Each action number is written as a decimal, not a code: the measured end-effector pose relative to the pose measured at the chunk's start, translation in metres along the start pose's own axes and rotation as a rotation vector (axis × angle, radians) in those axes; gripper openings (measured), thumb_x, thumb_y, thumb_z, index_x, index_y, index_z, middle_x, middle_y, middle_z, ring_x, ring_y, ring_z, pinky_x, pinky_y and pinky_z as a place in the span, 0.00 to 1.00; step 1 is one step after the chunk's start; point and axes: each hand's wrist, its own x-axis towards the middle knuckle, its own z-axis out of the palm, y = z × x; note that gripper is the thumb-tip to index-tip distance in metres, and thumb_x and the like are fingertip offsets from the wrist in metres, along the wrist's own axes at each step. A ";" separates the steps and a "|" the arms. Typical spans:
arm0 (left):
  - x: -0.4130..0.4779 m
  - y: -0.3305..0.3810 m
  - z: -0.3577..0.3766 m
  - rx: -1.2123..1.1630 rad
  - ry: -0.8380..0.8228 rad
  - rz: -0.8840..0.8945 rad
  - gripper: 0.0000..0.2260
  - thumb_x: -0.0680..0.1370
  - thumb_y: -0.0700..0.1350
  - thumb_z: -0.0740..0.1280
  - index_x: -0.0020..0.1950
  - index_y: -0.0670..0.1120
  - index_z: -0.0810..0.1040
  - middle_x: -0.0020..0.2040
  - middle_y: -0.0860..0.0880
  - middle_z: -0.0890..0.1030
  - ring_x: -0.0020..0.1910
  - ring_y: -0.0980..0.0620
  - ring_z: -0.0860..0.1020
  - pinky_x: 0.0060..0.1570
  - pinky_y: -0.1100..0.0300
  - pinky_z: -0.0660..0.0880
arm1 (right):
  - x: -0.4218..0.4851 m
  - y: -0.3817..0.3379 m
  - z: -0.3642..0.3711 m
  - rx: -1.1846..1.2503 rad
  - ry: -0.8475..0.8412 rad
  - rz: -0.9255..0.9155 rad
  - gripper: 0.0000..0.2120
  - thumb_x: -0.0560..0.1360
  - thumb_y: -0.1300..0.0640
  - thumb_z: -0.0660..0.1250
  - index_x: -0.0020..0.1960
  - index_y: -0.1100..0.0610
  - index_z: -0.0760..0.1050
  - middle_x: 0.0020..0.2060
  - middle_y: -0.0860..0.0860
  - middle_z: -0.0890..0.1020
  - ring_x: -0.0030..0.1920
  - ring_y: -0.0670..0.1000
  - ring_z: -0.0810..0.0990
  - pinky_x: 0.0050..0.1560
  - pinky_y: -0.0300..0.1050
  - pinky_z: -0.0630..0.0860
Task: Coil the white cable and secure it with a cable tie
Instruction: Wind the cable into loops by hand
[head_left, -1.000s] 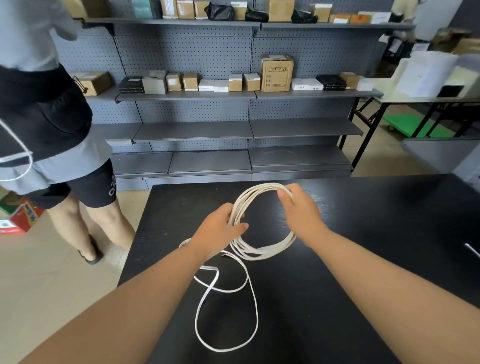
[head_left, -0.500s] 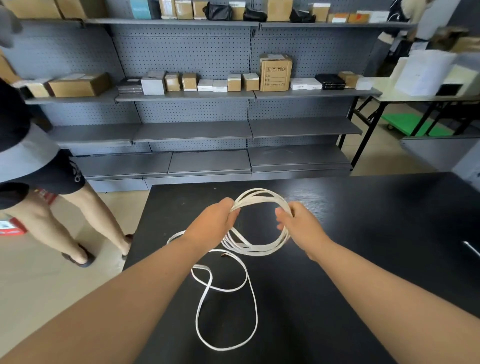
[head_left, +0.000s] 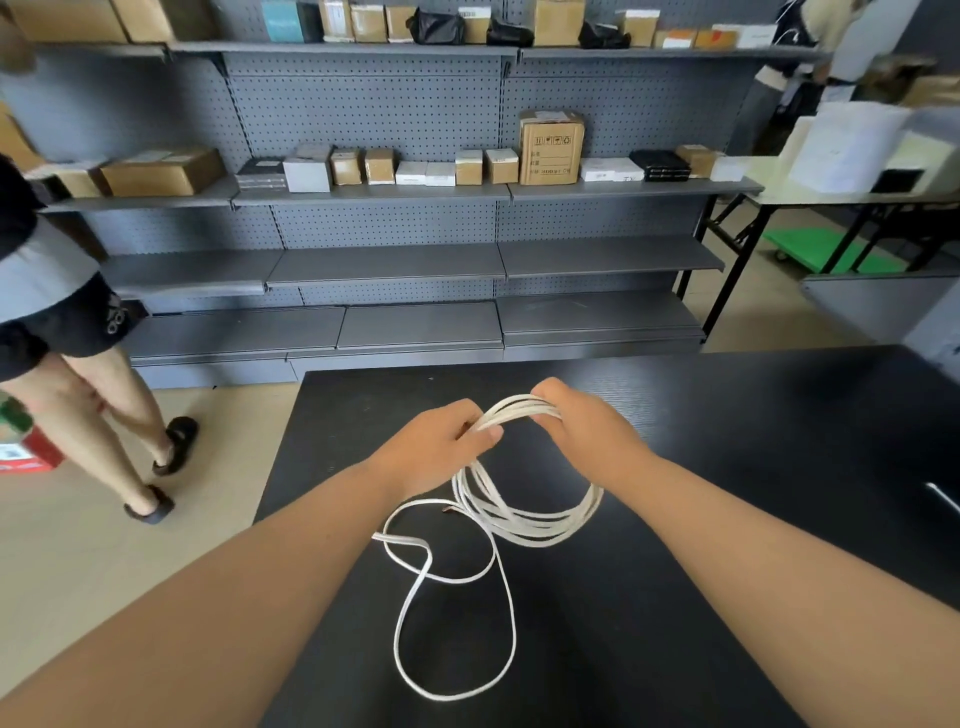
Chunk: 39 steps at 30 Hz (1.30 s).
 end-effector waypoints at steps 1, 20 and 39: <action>-0.002 -0.003 -0.002 -0.086 -0.012 -0.025 0.16 0.80 0.56 0.57 0.45 0.45 0.73 0.38 0.49 0.75 0.38 0.52 0.73 0.45 0.57 0.71 | 0.000 0.002 -0.002 -0.004 0.016 -0.005 0.10 0.80 0.51 0.55 0.57 0.54 0.68 0.40 0.50 0.74 0.41 0.55 0.72 0.40 0.45 0.66; 0.000 -0.004 -0.004 -0.110 0.126 -0.072 0.17 0.82 0.53 0.49 0.37 0.52 0.70 0.38 0.52 0.74 0.33 0.57 0.69 0.42 0.60 0.66 | 0.009 0.019 -0.008 0.193 0.154 0.177 0.07 0.80 0.50 0.55 0.47 0.51 0.69 0.32 0.48 0.73 0.34 0.52 0.71 0.32 0.45 0.66; 0.016 0.008 0.024 -0.059 0.312 -0.167 0.17 0.80 0.55 0.56 0.35 0.47 0.65 0.32 0.50 0.69 0.32 0.54 0.67 0.33 0.60 0.64 | 0.012 -0.008 0.005 0.582 0.449 0.449 0.07 0.80 0.55 0.56 0.47 0.56 0.71 0.32 0.48 0.71 0.31 0.48 0.67 0.31 0.43 0.65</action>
